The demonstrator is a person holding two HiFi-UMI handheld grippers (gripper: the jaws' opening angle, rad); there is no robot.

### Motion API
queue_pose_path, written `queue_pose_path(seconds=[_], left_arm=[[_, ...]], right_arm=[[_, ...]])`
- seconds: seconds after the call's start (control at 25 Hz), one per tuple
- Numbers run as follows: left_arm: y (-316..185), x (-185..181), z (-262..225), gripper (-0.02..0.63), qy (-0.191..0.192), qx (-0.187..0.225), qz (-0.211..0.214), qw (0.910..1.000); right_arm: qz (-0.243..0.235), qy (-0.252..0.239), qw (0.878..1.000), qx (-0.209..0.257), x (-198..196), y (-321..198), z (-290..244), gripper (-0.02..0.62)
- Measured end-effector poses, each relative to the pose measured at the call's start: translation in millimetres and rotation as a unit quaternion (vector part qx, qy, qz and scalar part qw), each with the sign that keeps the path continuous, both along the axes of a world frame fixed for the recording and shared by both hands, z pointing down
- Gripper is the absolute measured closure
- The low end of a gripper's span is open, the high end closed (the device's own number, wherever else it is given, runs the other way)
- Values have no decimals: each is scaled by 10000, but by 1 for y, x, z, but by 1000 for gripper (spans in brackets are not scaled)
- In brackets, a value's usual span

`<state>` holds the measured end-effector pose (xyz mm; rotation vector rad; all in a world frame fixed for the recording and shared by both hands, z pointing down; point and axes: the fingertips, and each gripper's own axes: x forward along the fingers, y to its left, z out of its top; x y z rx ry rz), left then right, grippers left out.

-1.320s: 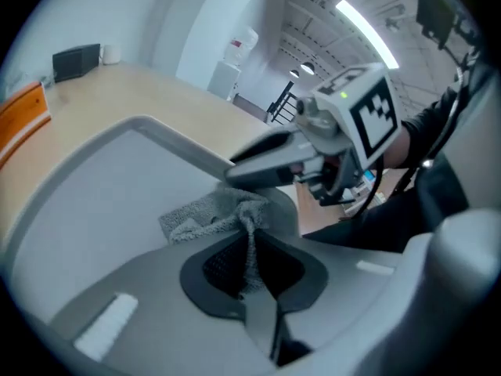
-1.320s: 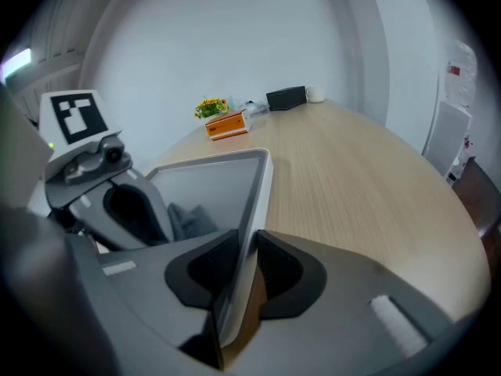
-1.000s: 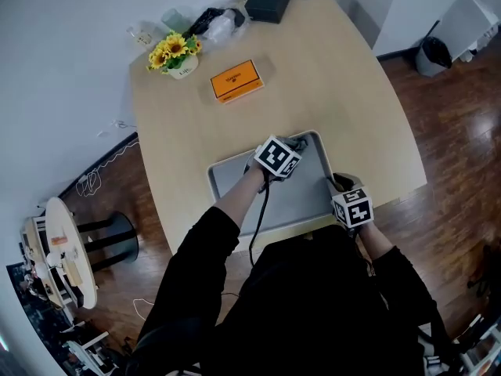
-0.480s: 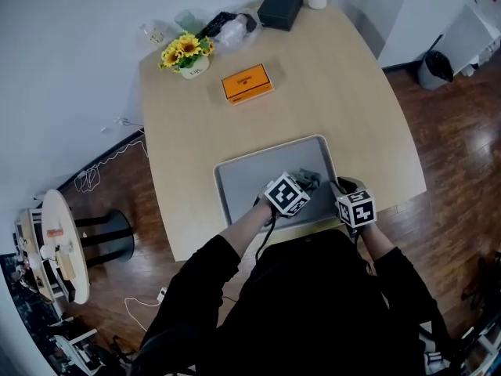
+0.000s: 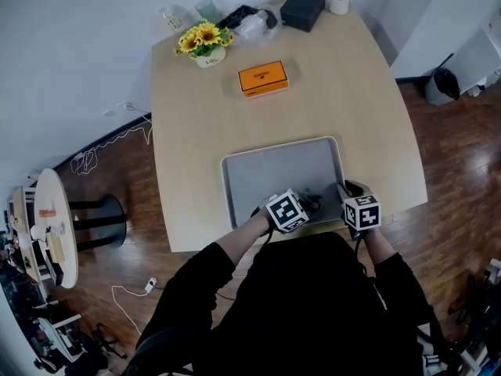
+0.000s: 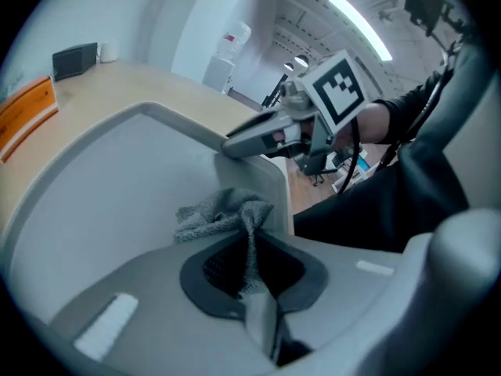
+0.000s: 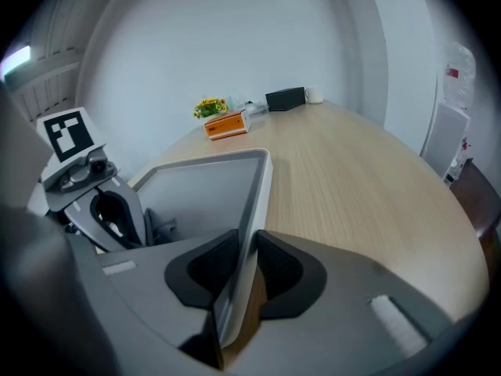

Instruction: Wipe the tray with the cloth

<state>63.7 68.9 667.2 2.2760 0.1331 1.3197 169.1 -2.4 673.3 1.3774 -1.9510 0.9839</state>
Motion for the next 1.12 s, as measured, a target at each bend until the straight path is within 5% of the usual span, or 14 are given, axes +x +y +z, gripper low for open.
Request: queue_pose_path(seconds=[0.32,0.48,0.72,1.12], left_arm=[[-145,-27,0,606,-290,596,-967,9931],[-178,-25,0,604,-392,843,-961,9910],[-175,-21,0,604,-487,1040,-865,9896],[-50,-12,-2,604,43,214,-409,9989]], right_arm=[[48,-170,9998,68,-1,-1,-1,515],[28,-214,9997,91,-1,-2,-1,515],[19,-231,9997,80,0,1,-1,515],[-31,-140,9999,82,2,0,0,515]])
